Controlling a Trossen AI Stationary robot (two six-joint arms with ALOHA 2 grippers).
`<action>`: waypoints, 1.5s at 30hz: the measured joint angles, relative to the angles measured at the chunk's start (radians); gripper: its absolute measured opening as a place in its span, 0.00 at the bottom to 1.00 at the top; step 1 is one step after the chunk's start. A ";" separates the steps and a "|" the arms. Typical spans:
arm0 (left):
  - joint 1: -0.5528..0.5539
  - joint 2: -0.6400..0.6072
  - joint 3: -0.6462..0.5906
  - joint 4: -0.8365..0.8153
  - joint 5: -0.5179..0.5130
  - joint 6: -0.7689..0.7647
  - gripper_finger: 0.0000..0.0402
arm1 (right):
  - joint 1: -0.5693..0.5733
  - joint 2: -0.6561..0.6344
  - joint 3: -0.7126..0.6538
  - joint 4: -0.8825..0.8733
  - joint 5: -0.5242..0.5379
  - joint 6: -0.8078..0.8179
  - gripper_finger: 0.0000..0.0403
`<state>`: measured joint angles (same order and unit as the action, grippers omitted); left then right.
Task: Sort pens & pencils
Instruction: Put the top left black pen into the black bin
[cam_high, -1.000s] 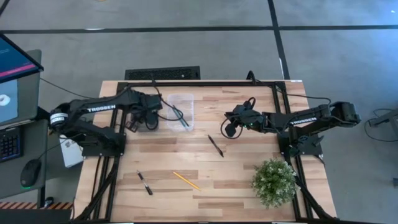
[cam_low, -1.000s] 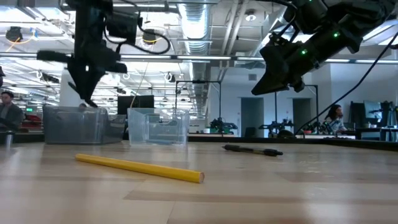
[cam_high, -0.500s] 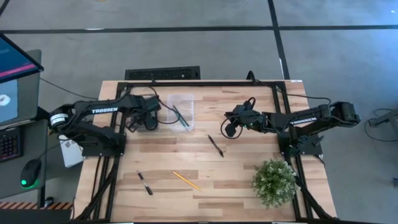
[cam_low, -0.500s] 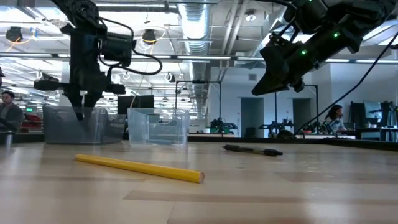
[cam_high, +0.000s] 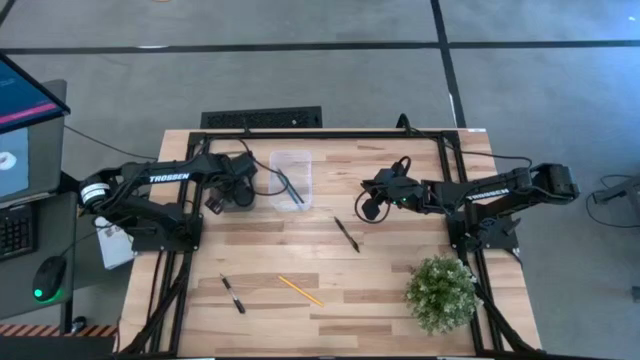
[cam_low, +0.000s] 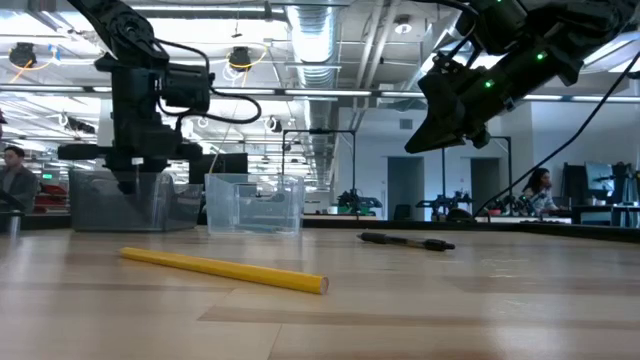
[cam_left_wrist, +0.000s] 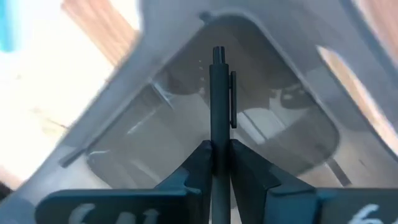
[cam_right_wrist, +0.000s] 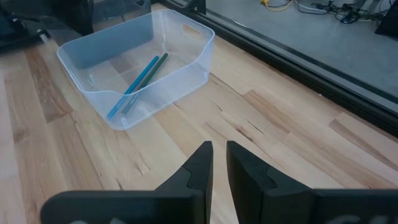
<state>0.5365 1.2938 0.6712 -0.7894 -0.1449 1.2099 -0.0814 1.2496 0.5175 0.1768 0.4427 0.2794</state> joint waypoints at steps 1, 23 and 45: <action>0.000 0.000 0.000 0.012 0.007 -0.006 0.10 | 0.000 0.000 0.000 0.000 0.000 0.000 0.17; 0.000 0.000 0.000 0.116 0.058 -0.152 0.12 | 0.000 0.000 0.000 -0.001 0.000 0.000 0.17; 0.000 0.000 0.000 0.104 0.055 -0.166 0.21 | 0.000 0.000 0.000 -0.016 0.000 0.000 0.17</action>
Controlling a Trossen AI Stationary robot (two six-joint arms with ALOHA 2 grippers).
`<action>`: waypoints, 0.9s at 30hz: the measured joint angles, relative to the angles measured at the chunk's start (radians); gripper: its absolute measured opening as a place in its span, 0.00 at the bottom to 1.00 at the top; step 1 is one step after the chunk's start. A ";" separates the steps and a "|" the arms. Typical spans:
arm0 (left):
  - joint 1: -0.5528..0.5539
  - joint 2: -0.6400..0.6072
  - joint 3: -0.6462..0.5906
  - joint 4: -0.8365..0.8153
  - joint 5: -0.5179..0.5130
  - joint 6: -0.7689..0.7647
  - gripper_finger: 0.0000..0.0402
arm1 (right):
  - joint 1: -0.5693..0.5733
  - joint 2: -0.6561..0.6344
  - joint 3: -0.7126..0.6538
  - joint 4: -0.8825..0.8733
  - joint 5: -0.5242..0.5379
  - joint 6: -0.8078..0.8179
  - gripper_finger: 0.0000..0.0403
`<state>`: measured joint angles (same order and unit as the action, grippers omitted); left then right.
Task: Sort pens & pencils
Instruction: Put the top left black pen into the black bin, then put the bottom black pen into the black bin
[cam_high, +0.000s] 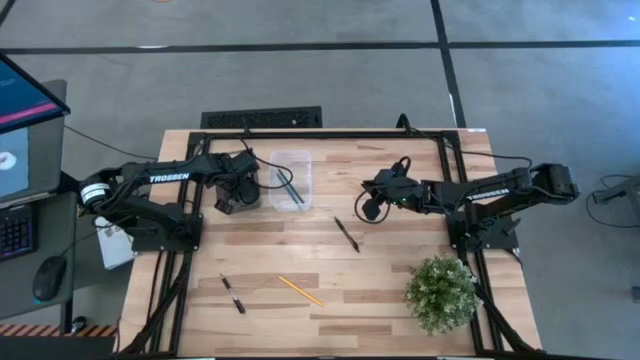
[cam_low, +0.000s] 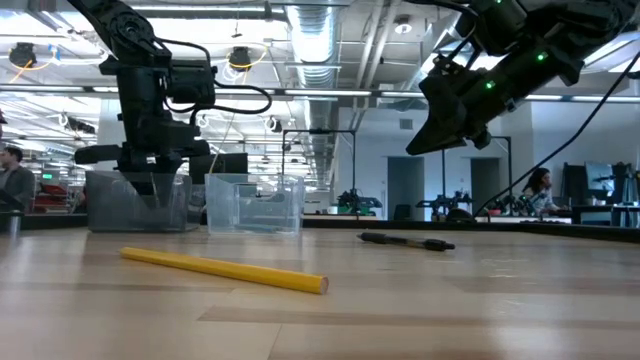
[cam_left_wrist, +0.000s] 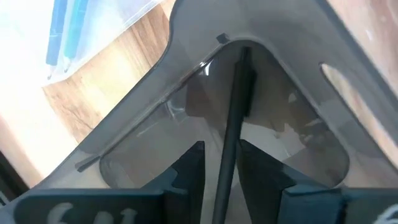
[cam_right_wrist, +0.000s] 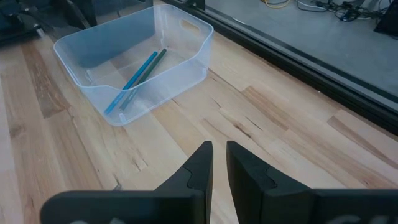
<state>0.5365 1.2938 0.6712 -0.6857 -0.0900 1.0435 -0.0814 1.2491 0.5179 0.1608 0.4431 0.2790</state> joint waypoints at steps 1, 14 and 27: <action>0.000 0.000 0.000 0.000 -0.009 0.015 0.22 | 0.000 0.000 0.000 0.000 0.000 0.000 0.17; 0.000 -0.176 0.000 0.007 -0.080 0.012 0.23 | 0.000 0.000 0.000 0.000 0.000 0.000 0.17; -0.110 -0.519 0.001 -0.011 0.227 -0.363 0.23 | 0.000 0.000 0.000 0.002 0.000 0.001 0.17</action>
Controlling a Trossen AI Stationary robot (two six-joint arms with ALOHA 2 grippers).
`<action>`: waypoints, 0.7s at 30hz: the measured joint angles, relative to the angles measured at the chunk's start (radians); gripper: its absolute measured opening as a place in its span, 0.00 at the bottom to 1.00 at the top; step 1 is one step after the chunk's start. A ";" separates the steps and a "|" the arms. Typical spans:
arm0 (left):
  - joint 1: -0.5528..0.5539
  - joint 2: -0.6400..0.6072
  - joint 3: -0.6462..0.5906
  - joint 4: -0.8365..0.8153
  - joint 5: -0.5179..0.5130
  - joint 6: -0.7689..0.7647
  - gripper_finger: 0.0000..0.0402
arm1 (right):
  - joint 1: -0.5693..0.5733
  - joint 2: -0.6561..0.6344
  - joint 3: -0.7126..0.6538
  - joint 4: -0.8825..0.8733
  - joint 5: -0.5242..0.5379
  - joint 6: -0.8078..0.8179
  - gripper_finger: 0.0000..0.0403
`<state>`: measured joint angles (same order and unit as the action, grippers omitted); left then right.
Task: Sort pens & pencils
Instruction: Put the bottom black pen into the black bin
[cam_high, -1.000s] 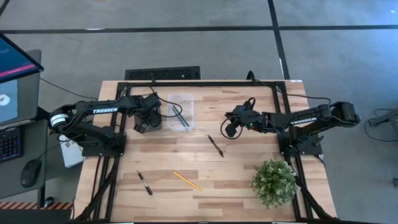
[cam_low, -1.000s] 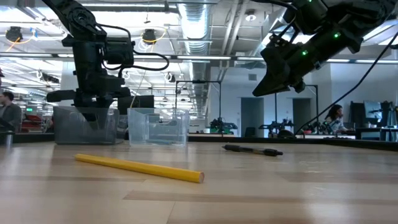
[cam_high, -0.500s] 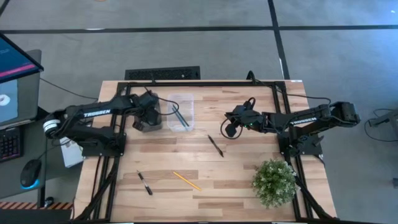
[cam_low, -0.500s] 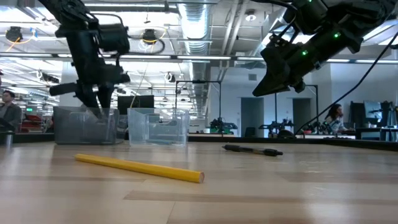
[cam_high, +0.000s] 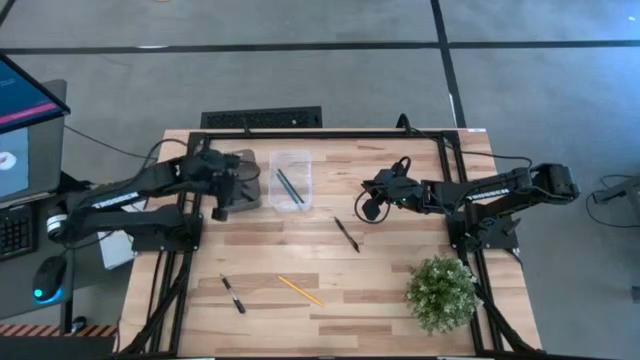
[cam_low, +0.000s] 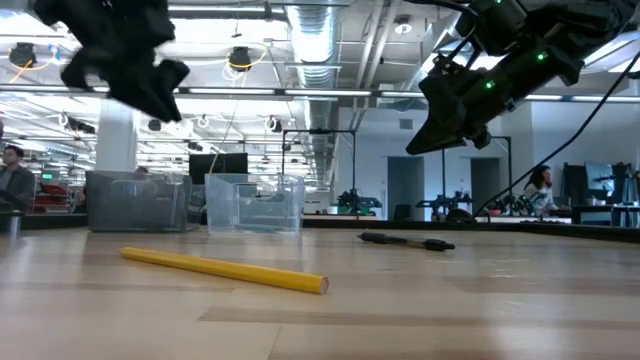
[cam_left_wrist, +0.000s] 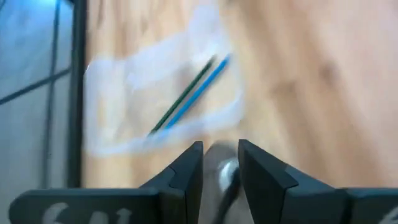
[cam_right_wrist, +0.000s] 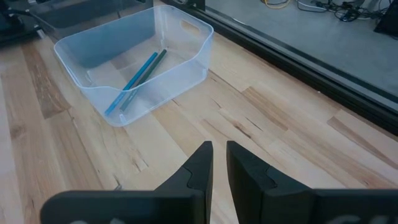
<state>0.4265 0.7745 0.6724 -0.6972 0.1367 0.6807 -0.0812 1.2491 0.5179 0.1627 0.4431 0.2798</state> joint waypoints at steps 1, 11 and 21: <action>-0.017 -0.014 0.000 0.006 0.035 -0.039 0.23 | 0.000 0.000 0.000 0.000 0.000 0.000 0.17; -0.247 -0.054 0.000 0.030 0.237 -0.203 0.23 | 0.000 0.000 0.000 0.000 0.000 0.000 0.17; -0.632 0.040 0.000 0.037 -0.009 -0.256 0.23 | 0.000 0.000 0.000 -0.001 0.000 0.000 0.17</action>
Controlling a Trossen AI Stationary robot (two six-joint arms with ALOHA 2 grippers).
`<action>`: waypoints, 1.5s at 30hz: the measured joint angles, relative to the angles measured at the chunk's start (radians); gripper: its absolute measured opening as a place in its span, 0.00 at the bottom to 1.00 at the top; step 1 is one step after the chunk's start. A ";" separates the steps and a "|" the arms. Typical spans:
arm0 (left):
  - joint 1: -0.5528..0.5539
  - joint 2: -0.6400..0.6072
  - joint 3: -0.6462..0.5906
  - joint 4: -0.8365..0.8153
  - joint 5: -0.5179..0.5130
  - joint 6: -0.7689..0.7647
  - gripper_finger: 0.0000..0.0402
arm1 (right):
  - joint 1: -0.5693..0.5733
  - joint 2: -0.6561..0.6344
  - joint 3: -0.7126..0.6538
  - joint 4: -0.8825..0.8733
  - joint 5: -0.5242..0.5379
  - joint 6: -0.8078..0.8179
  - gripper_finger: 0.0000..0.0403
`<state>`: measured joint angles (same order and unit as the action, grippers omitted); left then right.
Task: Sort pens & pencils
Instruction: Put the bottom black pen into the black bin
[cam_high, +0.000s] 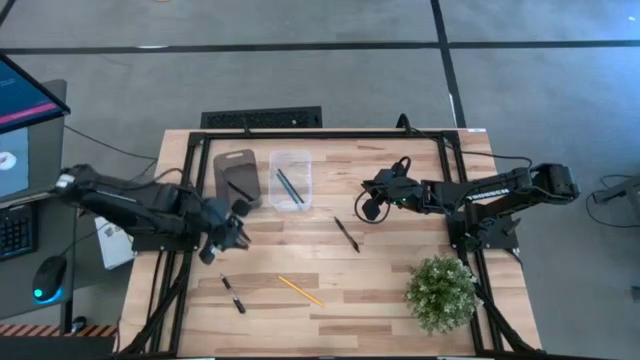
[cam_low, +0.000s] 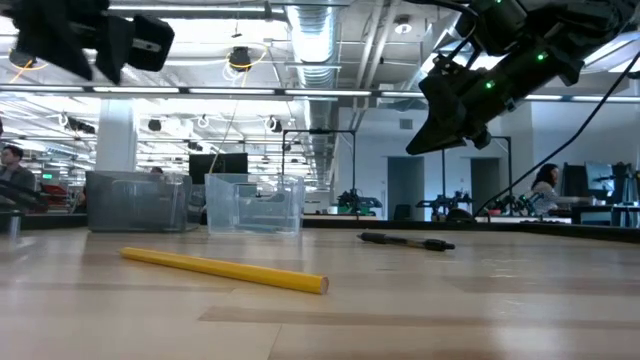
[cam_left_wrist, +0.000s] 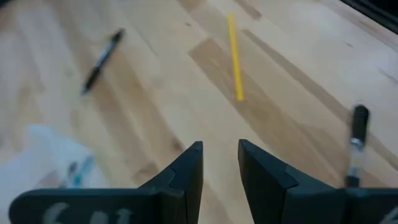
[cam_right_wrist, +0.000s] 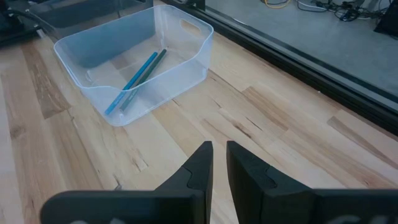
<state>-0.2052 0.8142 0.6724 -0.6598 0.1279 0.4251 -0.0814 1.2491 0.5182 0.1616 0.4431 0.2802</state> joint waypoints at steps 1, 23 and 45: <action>-0.037 0.018 0.000 0.001 -0.019 -0.017 0.23 | 0.000 0.000 0.000 0.000 0.000 0.000 0.17; -0.479 0.331 0.000 -0.010 -0.161 -0.540 0.23 | 0.000 0.000 0.000 -0.005 0.000 0.000 0.17; -0.556 0.581 -0.001 0.018 -0.114 -0.580 0.23 | 0.000 0.000 0.000 -0.005 0.000 0.000 0.17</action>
<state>-0.7612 1.3952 0.6716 -0.6417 0.0137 -0.1547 -0.0814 1.2491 0.5182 0.1566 0.4431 0.2802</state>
